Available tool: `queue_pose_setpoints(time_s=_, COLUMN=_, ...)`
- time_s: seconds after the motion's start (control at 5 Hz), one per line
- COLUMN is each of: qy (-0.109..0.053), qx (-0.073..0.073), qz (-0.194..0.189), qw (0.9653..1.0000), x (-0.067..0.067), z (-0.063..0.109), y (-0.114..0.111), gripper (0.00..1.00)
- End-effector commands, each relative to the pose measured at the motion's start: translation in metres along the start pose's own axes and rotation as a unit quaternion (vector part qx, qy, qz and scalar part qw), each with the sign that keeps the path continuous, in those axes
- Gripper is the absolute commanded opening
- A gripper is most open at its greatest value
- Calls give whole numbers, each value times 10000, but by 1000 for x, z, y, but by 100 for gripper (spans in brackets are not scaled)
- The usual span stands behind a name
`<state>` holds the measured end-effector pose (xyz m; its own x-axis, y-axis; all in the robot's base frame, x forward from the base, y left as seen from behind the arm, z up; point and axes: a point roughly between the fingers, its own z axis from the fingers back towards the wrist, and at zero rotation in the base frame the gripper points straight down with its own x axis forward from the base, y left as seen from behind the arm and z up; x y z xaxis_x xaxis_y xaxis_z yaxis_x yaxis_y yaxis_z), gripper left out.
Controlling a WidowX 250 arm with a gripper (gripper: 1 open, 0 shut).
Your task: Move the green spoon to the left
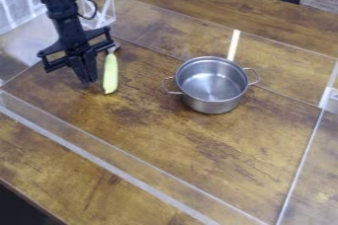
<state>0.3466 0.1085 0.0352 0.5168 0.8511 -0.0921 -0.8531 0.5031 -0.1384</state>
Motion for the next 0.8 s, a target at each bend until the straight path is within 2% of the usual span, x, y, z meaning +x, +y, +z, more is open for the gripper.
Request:
queue_pose_setpoints(time_s=0.0, qy=-121, qx=-109, qz=201, qw=9997, x=-3, z=17, y=-1, gripper=0)
queue_pose_setpoints(time_s=0.4, qy=116, qx=13, qz=-115, qw=9999, x=18, z=12, y=17, gripper=0)
queue_pose_setpoints(time_s=0.6, qy=212, qx=56, qz=16, qw=9998, x=19, z=13, y=19, gripper=100)
